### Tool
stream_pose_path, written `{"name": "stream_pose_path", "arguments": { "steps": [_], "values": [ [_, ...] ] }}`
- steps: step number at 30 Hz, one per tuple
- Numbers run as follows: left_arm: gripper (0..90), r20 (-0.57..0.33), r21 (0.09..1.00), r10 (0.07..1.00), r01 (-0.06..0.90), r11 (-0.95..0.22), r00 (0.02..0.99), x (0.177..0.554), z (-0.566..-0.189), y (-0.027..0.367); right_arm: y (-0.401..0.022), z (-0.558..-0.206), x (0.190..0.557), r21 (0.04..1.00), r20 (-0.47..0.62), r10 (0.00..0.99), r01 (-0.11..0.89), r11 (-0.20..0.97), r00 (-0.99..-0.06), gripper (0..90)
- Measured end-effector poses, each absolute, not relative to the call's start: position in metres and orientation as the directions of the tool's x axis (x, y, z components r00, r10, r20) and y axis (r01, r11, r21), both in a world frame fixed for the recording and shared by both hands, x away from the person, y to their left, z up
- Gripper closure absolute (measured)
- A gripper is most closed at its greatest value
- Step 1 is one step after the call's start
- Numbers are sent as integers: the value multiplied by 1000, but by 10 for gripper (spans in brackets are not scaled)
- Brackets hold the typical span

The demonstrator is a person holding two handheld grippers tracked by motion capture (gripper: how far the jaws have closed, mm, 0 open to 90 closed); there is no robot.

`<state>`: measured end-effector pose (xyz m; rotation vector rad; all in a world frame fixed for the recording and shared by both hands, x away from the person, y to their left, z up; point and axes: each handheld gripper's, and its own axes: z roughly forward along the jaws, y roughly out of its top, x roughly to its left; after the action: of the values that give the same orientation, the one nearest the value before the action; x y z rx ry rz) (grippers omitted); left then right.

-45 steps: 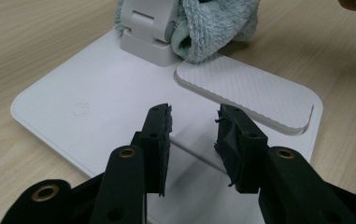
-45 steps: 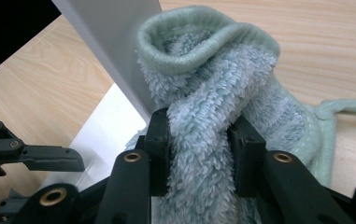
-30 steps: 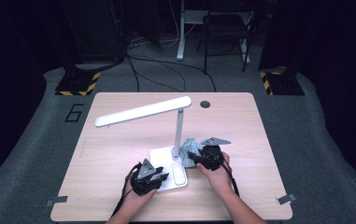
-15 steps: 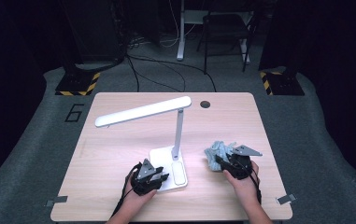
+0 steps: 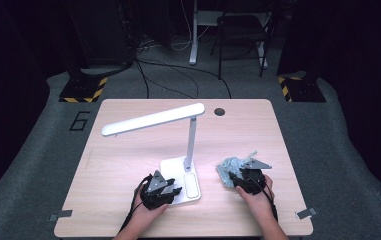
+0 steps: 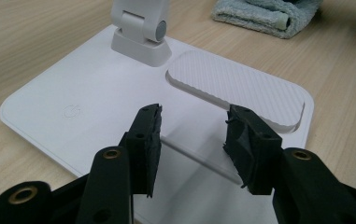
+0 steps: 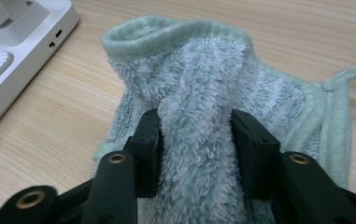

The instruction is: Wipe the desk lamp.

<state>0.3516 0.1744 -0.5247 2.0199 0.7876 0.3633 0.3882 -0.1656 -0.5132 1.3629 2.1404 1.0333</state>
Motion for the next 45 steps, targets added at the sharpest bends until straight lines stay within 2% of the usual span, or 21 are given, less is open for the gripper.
{"name": "stream_pose_path", "arguments": {
  "steps": [19,28,35,37,41,45],
  "values": [
    [422,-21,835,632,362,-415,775,351,-524,172,-165,-513,385,792,77,880,564,232,-469,356],
    [392,-26,833,628,364,-416,778,350,-525,171,-164,-494,377,823,5,874,499,272,-485,347],
    [362,-14,825,611,354,-441,791,350,-524,172,-172,-483,377,853,26,893,475,215,-450,347],
    [352,-37,816,617,380,-435,786,348,-523,172,-174,-481,377,856,19,896,470,215,-443,347],
    [346,6,810,618,359,-464,786,350,-520,176,-171,-476,372,867,-1,908,452,210,-420,347],
    [327,-9,822,634,367,-435,773,352,-516,181,-159,-472,363,889,-24,895,400,222,-444,347]
  ]
}}
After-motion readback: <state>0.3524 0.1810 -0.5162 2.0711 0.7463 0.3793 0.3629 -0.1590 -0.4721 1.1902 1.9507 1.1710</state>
